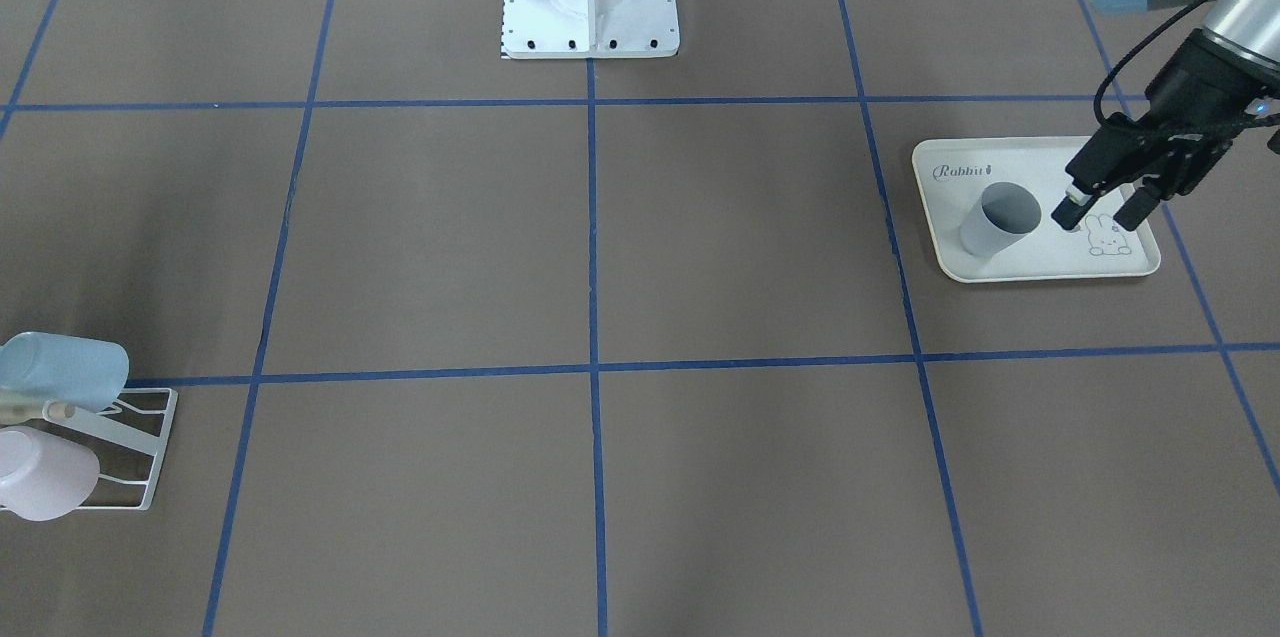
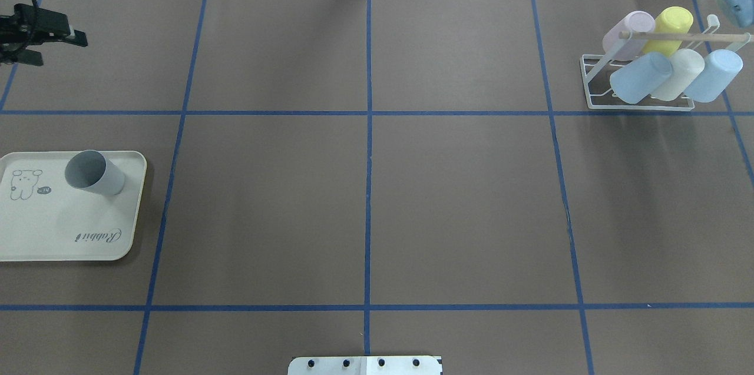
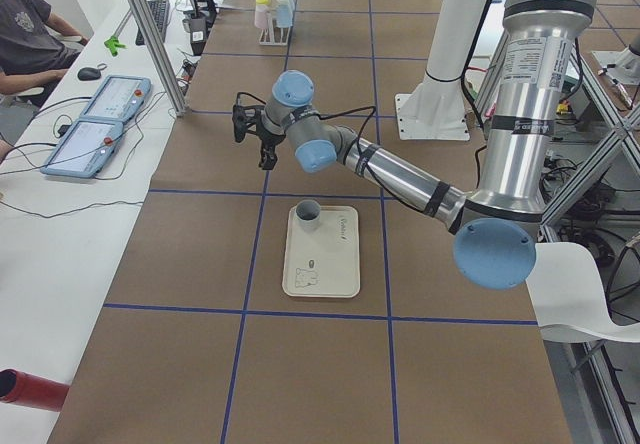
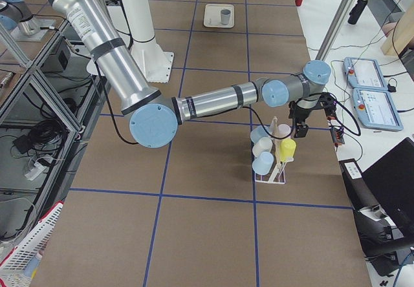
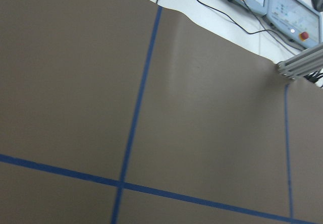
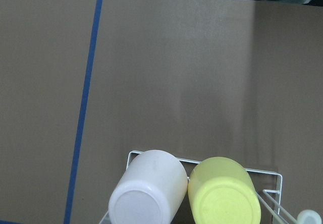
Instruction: Transfer IKEA cup to right arm and place on rack
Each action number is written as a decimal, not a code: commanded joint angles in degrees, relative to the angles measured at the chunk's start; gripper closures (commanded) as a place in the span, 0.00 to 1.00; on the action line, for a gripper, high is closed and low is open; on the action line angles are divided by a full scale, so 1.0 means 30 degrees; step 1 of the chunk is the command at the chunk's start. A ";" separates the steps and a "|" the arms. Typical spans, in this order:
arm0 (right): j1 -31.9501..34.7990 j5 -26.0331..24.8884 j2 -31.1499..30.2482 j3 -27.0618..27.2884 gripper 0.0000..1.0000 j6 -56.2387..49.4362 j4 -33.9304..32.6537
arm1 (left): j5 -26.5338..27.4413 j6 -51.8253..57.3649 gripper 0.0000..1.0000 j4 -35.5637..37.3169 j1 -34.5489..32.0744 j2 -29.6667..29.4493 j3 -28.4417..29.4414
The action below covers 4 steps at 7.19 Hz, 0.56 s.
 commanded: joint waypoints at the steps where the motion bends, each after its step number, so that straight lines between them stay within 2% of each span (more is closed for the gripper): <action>1: 0.0040 0.0061 -0.0800 0.1348 0.01 0.0073 0.0000 | -0.0041 0.4219 0.00 0.2092 -0.0782 0.2031 -0.0067; 2: 0.0012 0.0062 -0.1064 0.1700 0.01 0.0073 0.0000 | 0.0075 0.4227 0.00 0.2130 -0.0637 0.3057 0.0107; 4: 0.0011 0.0091 -0.1184 0.1878 0.01 0.0073 0.0000 | 0.0164 0.3354 0.00 0.2130 0.1492 0.3564 0.0341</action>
